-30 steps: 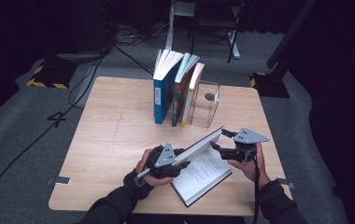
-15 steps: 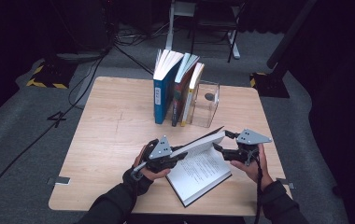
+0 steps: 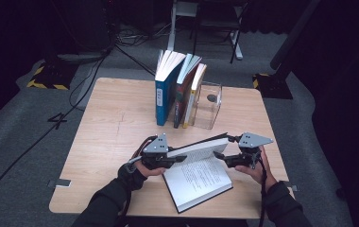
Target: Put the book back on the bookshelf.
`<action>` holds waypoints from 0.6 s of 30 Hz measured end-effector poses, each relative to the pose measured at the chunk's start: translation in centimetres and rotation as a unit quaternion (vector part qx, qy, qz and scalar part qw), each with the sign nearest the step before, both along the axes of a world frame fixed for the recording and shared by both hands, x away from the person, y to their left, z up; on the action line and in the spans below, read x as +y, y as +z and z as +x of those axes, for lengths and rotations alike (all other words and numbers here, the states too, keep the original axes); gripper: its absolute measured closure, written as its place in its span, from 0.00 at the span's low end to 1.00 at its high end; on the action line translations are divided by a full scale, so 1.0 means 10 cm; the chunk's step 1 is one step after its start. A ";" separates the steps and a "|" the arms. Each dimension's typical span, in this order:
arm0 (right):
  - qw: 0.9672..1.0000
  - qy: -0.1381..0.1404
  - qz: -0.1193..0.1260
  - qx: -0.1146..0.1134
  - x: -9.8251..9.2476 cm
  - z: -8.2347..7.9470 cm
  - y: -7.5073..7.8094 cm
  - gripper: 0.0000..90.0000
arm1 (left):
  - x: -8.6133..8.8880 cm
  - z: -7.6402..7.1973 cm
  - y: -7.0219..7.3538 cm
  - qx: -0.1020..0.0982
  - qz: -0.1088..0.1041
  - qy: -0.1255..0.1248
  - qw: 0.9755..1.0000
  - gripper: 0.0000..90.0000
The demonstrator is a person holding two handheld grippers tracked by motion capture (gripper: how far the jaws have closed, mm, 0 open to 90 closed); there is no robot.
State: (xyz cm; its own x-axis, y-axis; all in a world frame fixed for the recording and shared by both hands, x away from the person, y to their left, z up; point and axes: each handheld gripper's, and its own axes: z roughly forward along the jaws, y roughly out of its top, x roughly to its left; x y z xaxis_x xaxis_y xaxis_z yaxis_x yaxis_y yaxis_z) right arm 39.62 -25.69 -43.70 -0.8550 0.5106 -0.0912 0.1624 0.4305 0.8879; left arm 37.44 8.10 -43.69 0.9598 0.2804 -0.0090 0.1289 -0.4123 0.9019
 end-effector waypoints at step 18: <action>0.999 0.042 -0.010 -0.007 0.05 -0.02 0.08 0.50 | 0.06 0.07 0.06 -0.006 0.032 0.025 0.999 0.68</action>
State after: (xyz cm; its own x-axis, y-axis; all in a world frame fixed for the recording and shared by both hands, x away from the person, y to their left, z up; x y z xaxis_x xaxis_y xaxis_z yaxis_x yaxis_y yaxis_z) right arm 39.45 -25.21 -42.92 -0.8933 0.4353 -0.1122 0.1131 0.4592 0.8811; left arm 38.11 8.73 -43.06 0.9449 0.3268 0.0218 0.1398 -0.4627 0.8754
